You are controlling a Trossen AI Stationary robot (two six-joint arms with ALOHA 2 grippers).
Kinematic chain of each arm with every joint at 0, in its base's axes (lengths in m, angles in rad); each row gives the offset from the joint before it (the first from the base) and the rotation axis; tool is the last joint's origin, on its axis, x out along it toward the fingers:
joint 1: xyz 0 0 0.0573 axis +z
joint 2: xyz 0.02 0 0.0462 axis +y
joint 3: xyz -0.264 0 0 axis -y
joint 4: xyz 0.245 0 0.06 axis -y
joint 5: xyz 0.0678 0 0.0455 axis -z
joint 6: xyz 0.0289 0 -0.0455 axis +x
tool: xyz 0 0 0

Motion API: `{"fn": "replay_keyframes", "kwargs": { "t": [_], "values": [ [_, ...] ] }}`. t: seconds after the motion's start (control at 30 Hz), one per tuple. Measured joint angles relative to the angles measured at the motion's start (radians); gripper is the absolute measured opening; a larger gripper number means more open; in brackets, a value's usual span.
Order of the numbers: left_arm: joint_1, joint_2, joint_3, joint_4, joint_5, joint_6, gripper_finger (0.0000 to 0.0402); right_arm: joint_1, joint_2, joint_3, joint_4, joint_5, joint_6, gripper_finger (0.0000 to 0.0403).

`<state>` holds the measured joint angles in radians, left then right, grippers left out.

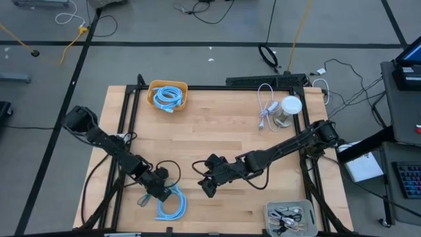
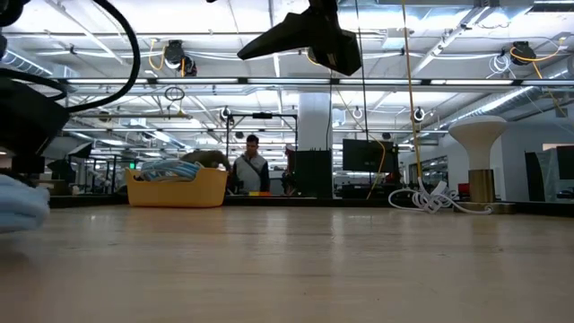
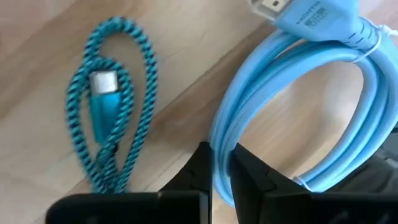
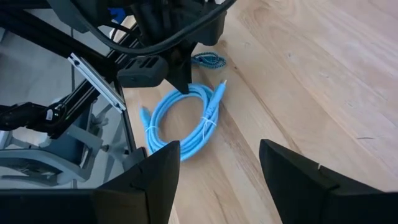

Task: Pick & Place USB Port
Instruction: Put the blue hdmi cable into the yellow bin

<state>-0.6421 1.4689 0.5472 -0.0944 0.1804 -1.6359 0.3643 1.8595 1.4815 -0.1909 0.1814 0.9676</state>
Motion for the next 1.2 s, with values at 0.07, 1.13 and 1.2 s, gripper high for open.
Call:
{"fn": "replay_keyframes", "kwargs": {
  "t": [0.07,1.13,1.2],
  "values": [
    [0.004,0.002,-0.002,0.034,-0.031,0.003,0.0027,0.003,0.000,0.000,0.000,0.000,-0.004,0.0212],
    [1.138,-0.368,0.595,-1.251,-0.102,0.782,0.0027,0.023,-0.076,0.000,-0.155,-0.003,-0.187,0.0212],
    [1.292,-0.313,0.611,-1.285,-0.026,0.849,0.0027,0.010,-0.101,0.000,-0.204,0.004,-0.233,0.0212]
  ]
}}
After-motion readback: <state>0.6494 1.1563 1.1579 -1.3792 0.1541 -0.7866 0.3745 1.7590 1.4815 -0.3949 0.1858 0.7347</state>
